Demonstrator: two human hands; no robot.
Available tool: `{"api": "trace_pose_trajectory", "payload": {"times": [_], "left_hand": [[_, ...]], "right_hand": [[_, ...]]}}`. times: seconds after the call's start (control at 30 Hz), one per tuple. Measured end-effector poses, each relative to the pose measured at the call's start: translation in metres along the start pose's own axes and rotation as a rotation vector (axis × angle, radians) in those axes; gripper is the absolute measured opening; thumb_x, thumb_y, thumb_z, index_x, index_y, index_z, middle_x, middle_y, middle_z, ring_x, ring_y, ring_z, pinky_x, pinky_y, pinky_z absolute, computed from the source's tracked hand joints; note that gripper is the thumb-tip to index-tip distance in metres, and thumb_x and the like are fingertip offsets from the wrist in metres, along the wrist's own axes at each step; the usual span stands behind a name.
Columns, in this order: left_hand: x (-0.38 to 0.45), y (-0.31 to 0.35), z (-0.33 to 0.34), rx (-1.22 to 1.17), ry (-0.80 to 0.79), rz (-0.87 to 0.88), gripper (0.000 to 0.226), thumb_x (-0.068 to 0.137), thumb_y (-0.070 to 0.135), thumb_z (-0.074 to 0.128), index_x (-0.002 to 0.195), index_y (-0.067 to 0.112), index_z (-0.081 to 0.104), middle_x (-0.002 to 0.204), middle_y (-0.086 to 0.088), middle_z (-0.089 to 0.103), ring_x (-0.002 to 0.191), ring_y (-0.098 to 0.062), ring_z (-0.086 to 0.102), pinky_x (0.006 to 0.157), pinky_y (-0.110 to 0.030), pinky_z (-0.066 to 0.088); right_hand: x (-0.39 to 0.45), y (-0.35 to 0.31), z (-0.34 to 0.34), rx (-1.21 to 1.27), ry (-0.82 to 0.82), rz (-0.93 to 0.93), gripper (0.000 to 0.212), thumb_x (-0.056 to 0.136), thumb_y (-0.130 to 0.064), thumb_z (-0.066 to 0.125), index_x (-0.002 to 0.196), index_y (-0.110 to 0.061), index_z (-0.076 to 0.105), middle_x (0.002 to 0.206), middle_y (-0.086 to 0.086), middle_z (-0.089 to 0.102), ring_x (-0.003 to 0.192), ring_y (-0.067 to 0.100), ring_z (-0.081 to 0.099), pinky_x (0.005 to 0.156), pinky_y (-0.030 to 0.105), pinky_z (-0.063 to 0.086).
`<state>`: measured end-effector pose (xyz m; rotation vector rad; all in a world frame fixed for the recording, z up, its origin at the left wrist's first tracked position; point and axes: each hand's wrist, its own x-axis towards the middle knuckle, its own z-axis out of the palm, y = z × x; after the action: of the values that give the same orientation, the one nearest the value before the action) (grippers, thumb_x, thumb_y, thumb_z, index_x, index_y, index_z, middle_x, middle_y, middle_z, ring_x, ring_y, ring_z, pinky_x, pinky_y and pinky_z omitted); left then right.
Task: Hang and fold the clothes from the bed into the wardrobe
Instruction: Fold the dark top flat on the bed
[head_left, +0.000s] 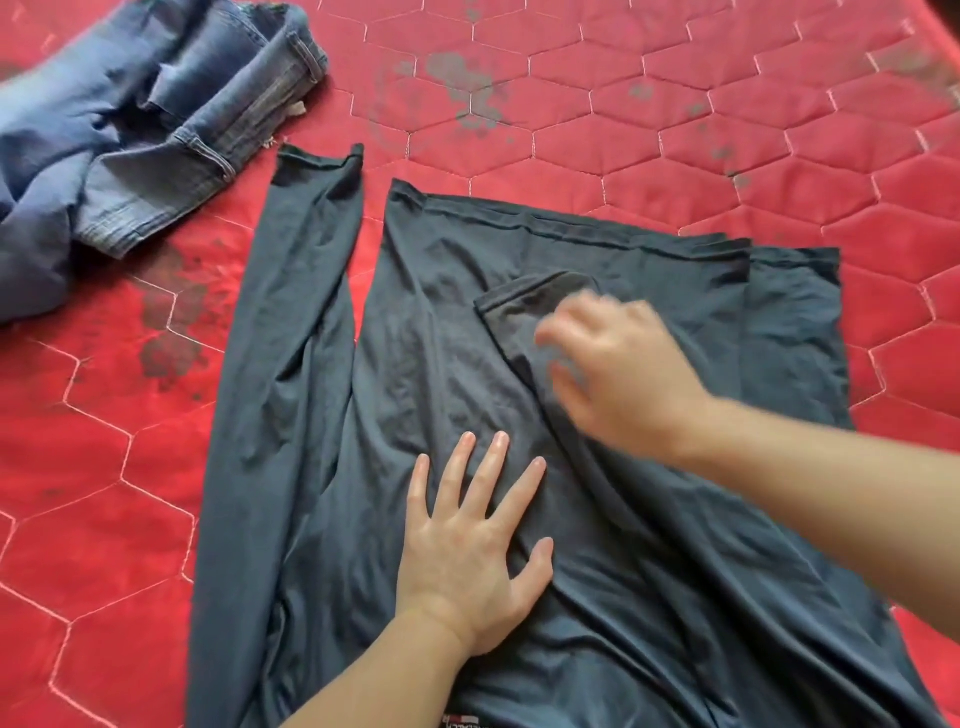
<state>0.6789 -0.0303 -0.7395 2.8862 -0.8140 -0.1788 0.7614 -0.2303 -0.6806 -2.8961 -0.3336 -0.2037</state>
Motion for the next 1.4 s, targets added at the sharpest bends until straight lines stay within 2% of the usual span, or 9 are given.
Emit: {"api": "trace_pose_trajectory", "payload": {"times": [0.13,0.3,0.53,0.7,0.87,1.0,1.13,1.27,1.4], "left_hand": [[0.000,0.000,0.002,0.011,0.013,0.006,0.066,0.082,0.061,0.043,0.143,0.037,0.044,0.154,-0.001,0.037,0.144,-0.028,0.031,0.111,-0.058,0.020],[0.000,0.000,0.006,0.030,0.033,0.009,0.066,0.084,0.062,0.040,0.145,0.037,0.041,0.156,-0.001,0.035,0.145,-0.028,0.027,0.112,-0.059,0.018],[0.002,0.001,0.004,-0.063,0.037,-0.001,0.058,0.090,0.057,0.031,0.144,0.037,0.042,0.156,0.000,0.035,0.146,-0.026,0.026,0.113,-0.056,0.012],[-0.001,0.000,-0.003,-0.142,0.003,-0.028,0.053,0.097,0.046,0.022,0.148,0.037,0.034,0.160,0.004,0.024,0.150,-0.020,0.011,0.119,-0.051,-0.002],[-0.040,-0.037,-0.015,-0.303,0.148,0.023,0.049,0.090,0.034,0.035,0.134,0.027,0.057,0.144,-0.001,0.051,0.139,-0.021,0.038,0.116,-0.048,0.019],[-0.087,-0.103,-0.029,-0.267,0.370,-0.338,0.043,0.083,0.031,0.052,0.124,0.027,0.061,0.131,-0.003,0.054,0.122,-0.026,0.046,0.102,-0.045,0.034],[-0.106,-0.137,-0.043,-0.602,0.306,-0.805,0.052,0.090,0.033,0.062,0.138,0.018,0.045,0.128,-0.007,0.050,0.115,-0.026,0.049,0.097,-0.032,0.036],[-0.102,-0.156,-0.052,-0.741,0.181,-0.903,0.030,0.088,0.024,0.066,0.116,0.015,0.065,0.093,-0.002,0.069,0.095,-0.021,0.063,0.076,-0.021,0.039],[-0.132,-0.201,-0.058,-0.562,0.222,-1.036,0.023,0.085,0.013,0.059,0.103,0.012,0.074,0.104,-0.012,0.073,0.102,-0.030,0.064,0.084,-0.029,0.044]], "right_hand": [[-0.032,-0.007,0.038,-0.046,-0.290,0.126,0.070,0.088,-0.057,0.030,0.148,-0.020,0.037,0.154,0.008,0.035,0.143,0.025,0.031,0.114,0.044,0.026],[-0.028,-0.012,0.045,-0.070,-0.316,0.223,0.080,0.085,-0.066,0.007,0.155,-0.027,0.008,0.164,0.004,0.000,0.150,0.020,-0.003,0.120,0.045,-0.003],[-0.120,-0.105,0.027,0.382,0.093,0.484,0.057,0.094,-0.043,0.031,0.147,-0.022,0.037,0.159,0.000,0.023,0.148,0.013,0.016,0.120,0.042,0.006],[-0.162,-0.119,0.054,0.149,0.066,0.425,0.053,0.091,-0.034,0.036,0.137,-0.013,0.051,0.148,0.011,0.043,0.136,0.025,0.039,0.115,0.047,0.020],[-0.161,-0.120,0.058,-0.013,0.001,0.403,0.058,0.087,-0.037,0.035,0.135,-0.011,0.052,0.145,0.013,0.046,0.136,0.028,0.040,0.112,0.049,0.022],[-0.161,-0.121,0.059,-0.057,-0.023,0.403,0.060,0.086,-0.039,0.033,0.136,-0.011,0.050,0.147,0.014,0.043,0.137,0.028,0.037,0.113,0.050,0.021],[-0.159,-0.122,0.059,-0.108,-0.045,0.399,0.061,0.085,-0.040,0.031,0.137,-0.011,0.047,0.147,0.013,0.041,0.138,0.027,0.035,0.114,0.050,0.021],[-0.159,-0.122,0.059,-0.126,-0.046,0.400,0.062,0.086,-0.040,0.030,0.138,-0.011,0.046,0.147,0.014,0.040,0.138,0.028,0.034,0.114,0.050,0.022],[-0.158,-0.123,0.060,-0.148,-0.070,0.408,0.063,0.086,-0.041,0.029,0.138,-0.009,0.046,0.147,0.016,0.040,0.138,0.030,0.035,0.113,0.052,0.024]]}}
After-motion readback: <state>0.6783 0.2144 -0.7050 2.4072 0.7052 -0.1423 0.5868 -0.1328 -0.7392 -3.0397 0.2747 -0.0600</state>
